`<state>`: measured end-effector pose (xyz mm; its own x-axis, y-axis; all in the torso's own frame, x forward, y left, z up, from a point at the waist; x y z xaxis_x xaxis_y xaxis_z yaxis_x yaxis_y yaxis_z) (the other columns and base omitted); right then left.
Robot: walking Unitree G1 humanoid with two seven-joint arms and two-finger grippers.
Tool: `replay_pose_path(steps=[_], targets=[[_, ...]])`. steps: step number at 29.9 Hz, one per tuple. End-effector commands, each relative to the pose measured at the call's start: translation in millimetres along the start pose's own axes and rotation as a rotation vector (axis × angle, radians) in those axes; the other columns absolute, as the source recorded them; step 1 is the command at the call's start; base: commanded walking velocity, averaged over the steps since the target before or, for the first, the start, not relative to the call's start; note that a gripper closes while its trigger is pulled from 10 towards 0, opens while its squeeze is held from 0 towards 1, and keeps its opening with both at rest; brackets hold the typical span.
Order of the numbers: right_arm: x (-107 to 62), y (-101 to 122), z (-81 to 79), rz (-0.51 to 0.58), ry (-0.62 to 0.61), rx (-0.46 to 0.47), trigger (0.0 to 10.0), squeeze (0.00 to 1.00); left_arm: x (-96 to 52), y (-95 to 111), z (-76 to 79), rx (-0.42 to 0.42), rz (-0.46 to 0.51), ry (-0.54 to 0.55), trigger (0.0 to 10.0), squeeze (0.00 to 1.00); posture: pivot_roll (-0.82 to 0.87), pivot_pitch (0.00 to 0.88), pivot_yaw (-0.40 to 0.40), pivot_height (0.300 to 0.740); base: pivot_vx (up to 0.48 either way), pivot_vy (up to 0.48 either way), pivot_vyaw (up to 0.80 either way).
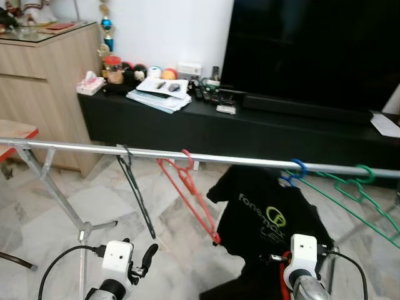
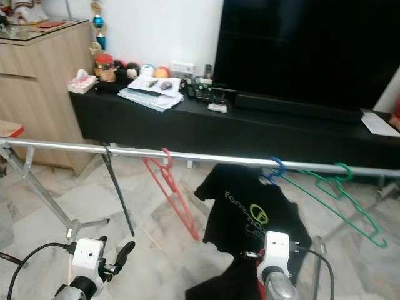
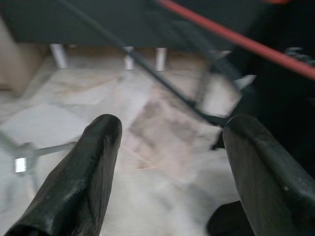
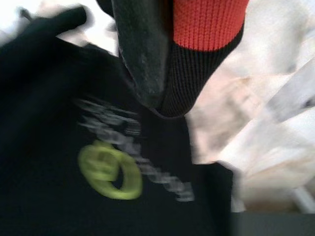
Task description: Hang hanger
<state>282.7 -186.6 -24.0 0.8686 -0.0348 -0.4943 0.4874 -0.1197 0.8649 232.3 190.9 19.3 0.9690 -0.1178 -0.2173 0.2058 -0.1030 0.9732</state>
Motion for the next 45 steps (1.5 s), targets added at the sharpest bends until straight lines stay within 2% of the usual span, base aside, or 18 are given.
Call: replay_pose_path(steps=[1,11,27,32,34,36,37,45], targets=[[0.8,7,7.5,0.028,-0.019,-0.004,10.0,0.0,1.7,1,2.8,-0.014,0.006,-0.002,10.0,0.0,0.08,0.025,-0.071,0.74,0.33,0.0,0.0],[2.6,14,3.9,0.054,-0.011,-0.017,10.0,0.0,1.3,1,-4.5,-0.001,0.004,0.047,10.0,0.0,0.08,0.031,-0.071,0.74,0.132,0.0,0.0],[3.8,21,-3.7,0.092,0.008,-0.025,10.0,0.0,0.4,2,-2.9,-0.006,0.02,0.041,10.0,0.0,0.08,0.035,-0.07,0.74,0.0,0.0,0.0],[3.1,16,-0.6,0.067,0.012,-0.026,10.0,0.0,-2.0,6,-8.9,-0.007,0.037,0.078,10.0,0.0,0.08,0.046,-0.071,0.74,0.0,0.0,0.0],[2.4,13,1.0,0.05,0.009,-0.026,10.0,0.0,-3.8,16,-19.8,0.023,0.09,0.144,10.0,0.0,0.08,0.047,-0.071,0.74,0.0,0.0,0.0],[2.2,12,1.1,0.046,0.009,-0.025,10.0,0.0,-4.4,19,-23.0,0.03,0.101,0.164,10.0,0.0,0.08,0.052,-0.068,0.74,0.0,0.0,0.0],[1.6,9,0.8,0.037,0.009,-0.025,10.0,0.0,-5.4,24,-31.8,0.033,0.125,0.205,10.0,0.0,0.08,0.054,-0.064,0.74,0.0,0.0,0.0],[-0.4,2,2.7,0.011,0.004,-0.018,10.0,0.0,-2.8,25,-31.3,0.011,0.118,0.18,10.0,0.0,0.08,0.056,-0.055,0.74,0.0,0.031,0.0]])
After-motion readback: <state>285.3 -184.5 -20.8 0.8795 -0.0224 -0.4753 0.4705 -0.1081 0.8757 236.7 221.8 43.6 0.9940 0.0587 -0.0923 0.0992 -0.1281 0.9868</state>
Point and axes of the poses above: a point about 5 cm out from each wrist's last joint towards the gripper, its own x axis pointing out of the wrist towards the gripper, its own y axis along the axis of the wrist's last joint, z = x × y, the point moved 1 cm from there along x, pointing out of the wrist towards the gripper, and after that the axes turned 1 degree about x, right-handed, at the moved point
